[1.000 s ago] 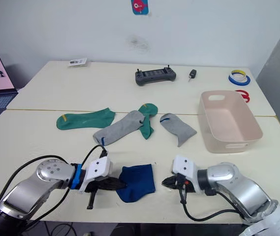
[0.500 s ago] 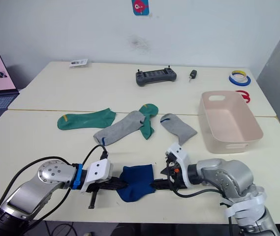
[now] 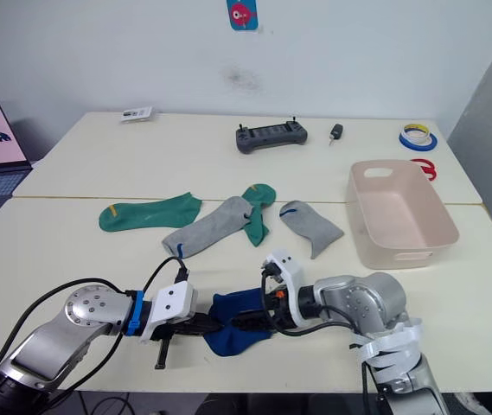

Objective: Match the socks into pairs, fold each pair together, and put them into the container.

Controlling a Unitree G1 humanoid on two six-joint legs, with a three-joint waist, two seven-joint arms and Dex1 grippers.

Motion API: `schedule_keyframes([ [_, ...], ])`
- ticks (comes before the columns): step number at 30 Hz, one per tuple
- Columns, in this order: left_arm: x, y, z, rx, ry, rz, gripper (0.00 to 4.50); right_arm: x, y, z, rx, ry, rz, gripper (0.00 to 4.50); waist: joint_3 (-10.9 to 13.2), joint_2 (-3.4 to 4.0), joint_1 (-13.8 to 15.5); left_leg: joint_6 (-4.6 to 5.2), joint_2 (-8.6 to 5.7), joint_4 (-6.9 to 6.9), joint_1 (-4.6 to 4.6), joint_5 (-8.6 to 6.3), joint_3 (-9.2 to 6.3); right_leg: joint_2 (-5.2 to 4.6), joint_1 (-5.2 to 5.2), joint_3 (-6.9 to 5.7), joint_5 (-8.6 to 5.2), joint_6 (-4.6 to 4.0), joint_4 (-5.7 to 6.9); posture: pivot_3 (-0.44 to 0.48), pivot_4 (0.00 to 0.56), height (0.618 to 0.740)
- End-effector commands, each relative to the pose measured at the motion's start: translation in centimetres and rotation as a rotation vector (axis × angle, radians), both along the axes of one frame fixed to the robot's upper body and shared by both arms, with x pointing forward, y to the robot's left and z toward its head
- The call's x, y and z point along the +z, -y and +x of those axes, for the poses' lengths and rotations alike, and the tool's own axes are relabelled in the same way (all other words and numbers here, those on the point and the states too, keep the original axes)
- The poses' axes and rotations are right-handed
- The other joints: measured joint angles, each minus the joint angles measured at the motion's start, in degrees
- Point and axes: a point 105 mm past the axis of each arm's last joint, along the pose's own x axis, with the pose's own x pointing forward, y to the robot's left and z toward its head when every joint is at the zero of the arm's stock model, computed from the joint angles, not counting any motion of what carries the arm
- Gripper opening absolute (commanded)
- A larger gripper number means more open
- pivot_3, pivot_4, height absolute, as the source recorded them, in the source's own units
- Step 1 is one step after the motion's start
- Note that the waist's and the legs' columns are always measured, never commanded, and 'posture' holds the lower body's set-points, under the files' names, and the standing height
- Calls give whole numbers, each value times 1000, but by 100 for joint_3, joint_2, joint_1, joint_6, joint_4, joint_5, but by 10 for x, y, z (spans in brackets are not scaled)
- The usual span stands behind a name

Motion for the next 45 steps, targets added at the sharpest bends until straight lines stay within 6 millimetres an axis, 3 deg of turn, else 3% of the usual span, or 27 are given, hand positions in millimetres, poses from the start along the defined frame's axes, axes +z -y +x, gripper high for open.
schedule_keyframes([
  [1,-20,-11,-5,46,-56,70,0,5,-8,-4,33,-22,37,4054,0,0,-1,0,0,0,0,0,0,0,0,0,0,0,0,0,150,740],
  [4,-19,-12,-5,54,-56,65,0,3,-9,-4,34,-20,33,3355,0,1,-4,0,0,0,-1,0,1,0,-1,0,0,0,0,0,150,740],
  [9,-13,-14,-4,84,-56,27,0,3,-9,-3,37,0,30,1553,1,1,-7,0,2,-3,-3,0,2,0,-6,1,0,0,1,0,150,740],
  [13,3,-11,1,111,-37,-63,0,7,-7,-2,42,42,29,151,2,2,-30,0,2,-11,-4,0,3,0,-12,2,0,0,0,0,150,740],
  [14,12,-8,3,124,-29,-124,0,9,-6,-2,43,54,30,29,4,2,-34,0,3,-12,-4,0,2,1,-13,2,0,0,0,0,150,740],
  [19,51,0,13,155,-15,-253,0,18,11,-2,24,144,26,29,22,-26,-7,-1,1,-11,-18,0,-10,-3,-17,0,0,0,-1,0,150,740],
  [22,82,13,25,122,29,-285,562,22,30,-6,14,227,-11,0,31,-37,45,-1,-6,-8,-21,1,-15,-3,-15,-5,0,1,-2,0,150,740],
  [29,146,70,39,-70,103,-338,2802,31,65,-33,2,319,-28,0,38,-51,10,-1,-12,9,-33,1,-7,21,-13,-11,0,3,-6,0,150,740],
  [34,157,97,40,-164,131,-333,4361,52,82,-42,-55,394,24,0,40,-52,-26,-1,-9,10,-31,1,0,40,-15,-4,0,3,-5,0,150,740],
  [38,157,102,46,-160,152,-334,4439,105,135,-19,-260,555,38,0,51,-39,11,-2,-1,14,-27,2,6,65,-12,3,0,2,-1,0,150,740],
  [42,160,101,41,-184,135,-344,4439,150,182,3,-396,691,-66,0,56,-39,19,-1,-2,19,-27,1,16,51,-4,4,1,1,-9,0,150,740],
  [45,166,103,40,-195,149,-353,4439,168,204,21,-450,805,-183,0,57,-37,20,-1,-6,17,-32,1,24,53,-11,8,1,1,-10,0,150,740],
])
